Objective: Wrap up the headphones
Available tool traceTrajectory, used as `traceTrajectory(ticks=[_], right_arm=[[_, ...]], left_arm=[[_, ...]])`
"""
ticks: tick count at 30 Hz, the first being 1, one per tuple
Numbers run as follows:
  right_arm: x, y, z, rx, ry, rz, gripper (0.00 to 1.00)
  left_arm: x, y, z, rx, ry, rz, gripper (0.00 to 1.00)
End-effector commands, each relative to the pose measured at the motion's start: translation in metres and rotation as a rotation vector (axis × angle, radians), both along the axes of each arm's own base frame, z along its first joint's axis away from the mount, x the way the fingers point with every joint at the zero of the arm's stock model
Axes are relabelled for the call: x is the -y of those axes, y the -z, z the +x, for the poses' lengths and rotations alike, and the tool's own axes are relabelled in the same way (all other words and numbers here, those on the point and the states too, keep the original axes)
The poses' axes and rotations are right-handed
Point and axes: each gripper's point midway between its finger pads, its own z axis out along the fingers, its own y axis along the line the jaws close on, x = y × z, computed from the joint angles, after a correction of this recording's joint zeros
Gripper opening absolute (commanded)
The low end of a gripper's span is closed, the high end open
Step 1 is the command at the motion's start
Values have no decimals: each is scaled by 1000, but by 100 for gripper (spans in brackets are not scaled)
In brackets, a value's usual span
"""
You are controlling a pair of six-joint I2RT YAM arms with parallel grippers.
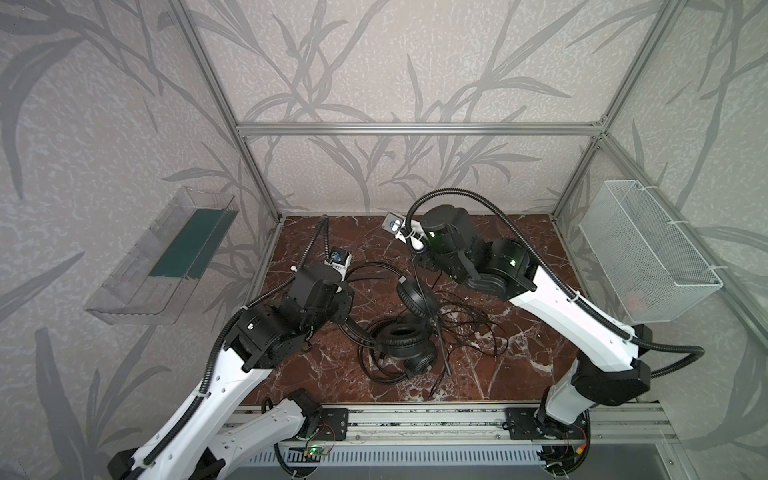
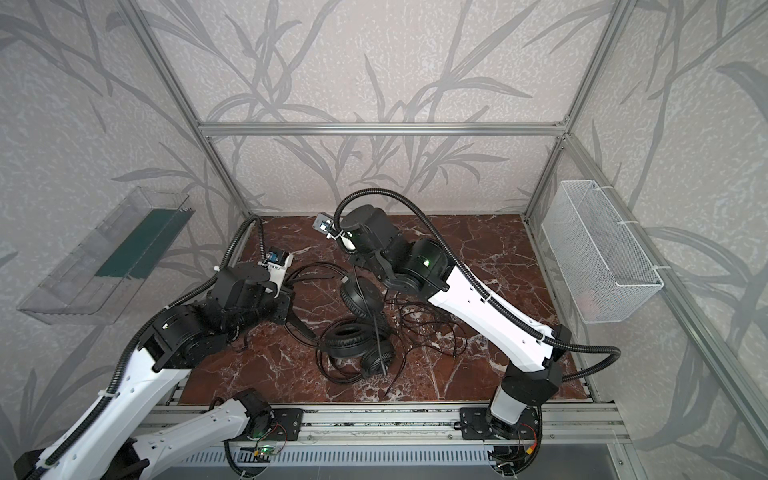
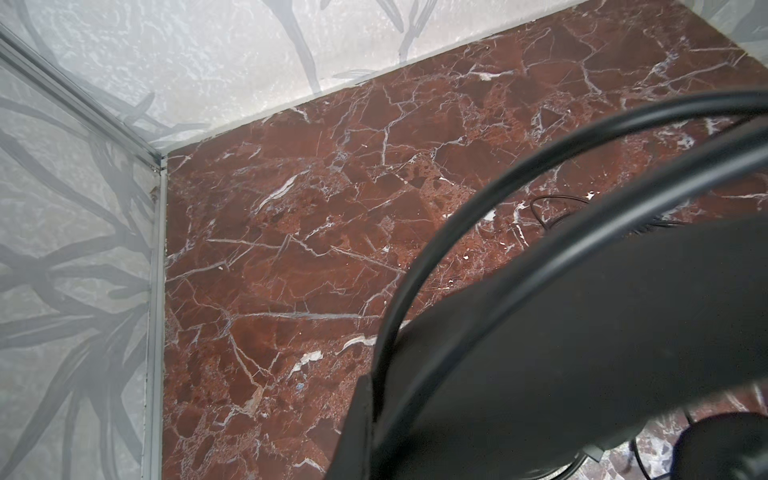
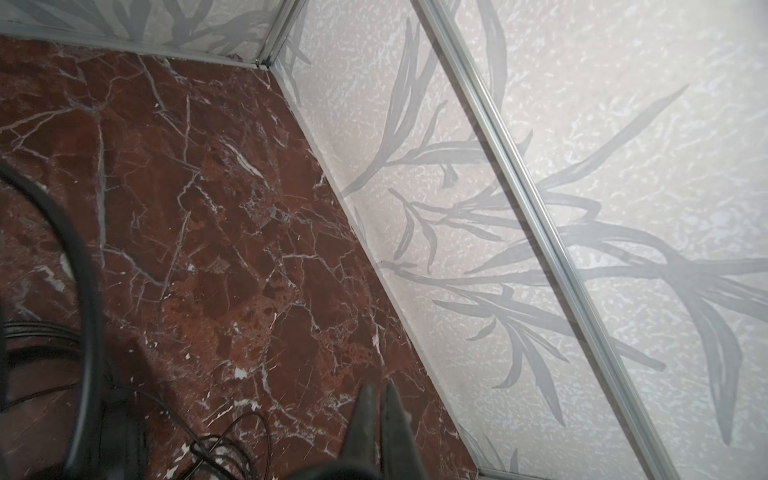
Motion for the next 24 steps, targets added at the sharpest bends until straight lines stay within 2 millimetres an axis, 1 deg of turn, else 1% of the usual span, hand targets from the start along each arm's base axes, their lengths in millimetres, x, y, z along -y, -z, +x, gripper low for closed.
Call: traceTrajectory(ticks=[1, 2, 4, 5, 9, 11, 13, 15, 17, 19, 20, 22, 23, 24], right_arm=[[-4, -27, 17, 17, -33, 132, 4], [-12, -19, 26, -4, -33, 137, 9], [-19, -16, 34, -37, -53, 168, 20], [-22, -14, 38, -55, -64, 182, 23], [-37, -2, 45, -128, -116, 190, 31], [-38, 7, 50, -167, -122, 190, 32], [-32, 20, 60, -221, -104, 208, 33], [-21, 35, 71, -295, -73, 247, 33], [-12, 48, 77, -364, -60, 285, 34], [-5, 55, 81, -392, -48, 314, 34], [-1, 53, 81, -392, -47, 338, 35], [9, 47, 83, -378, -34, 423, 37], [14, 38, 85, -349, -45, 483, 38], [24, 25, 84, -312, -49, 550, 43]], left_arm=[[19, -19, -7, 41, 98, -102, 0], [22, -20, -8, 35, 112, -116, 0], [26, -26, -10, 40, 122, -146, 0], [28, -29, -11, 42, 132, -163, 0], [40, -41, -15, 48, 182, -231, 0], [44, -45, -15, 44, 193, -254, 0], [43, -54, -15, 49, 177, -273, 0], [41, -65, -15, 60, 162, -288, 0], [36, -76, -15, 69, 135, -298, 0], [28, -88, -12, 79, 85, -298, 0], [22, -94, -9, 87, 43, -294, 0], [17, -109, -6, 102, 6, -297, 0], [15, -115, -5, 111, -12, -301, 0], [14, -122, -4, 121, -16, -310, 0]])
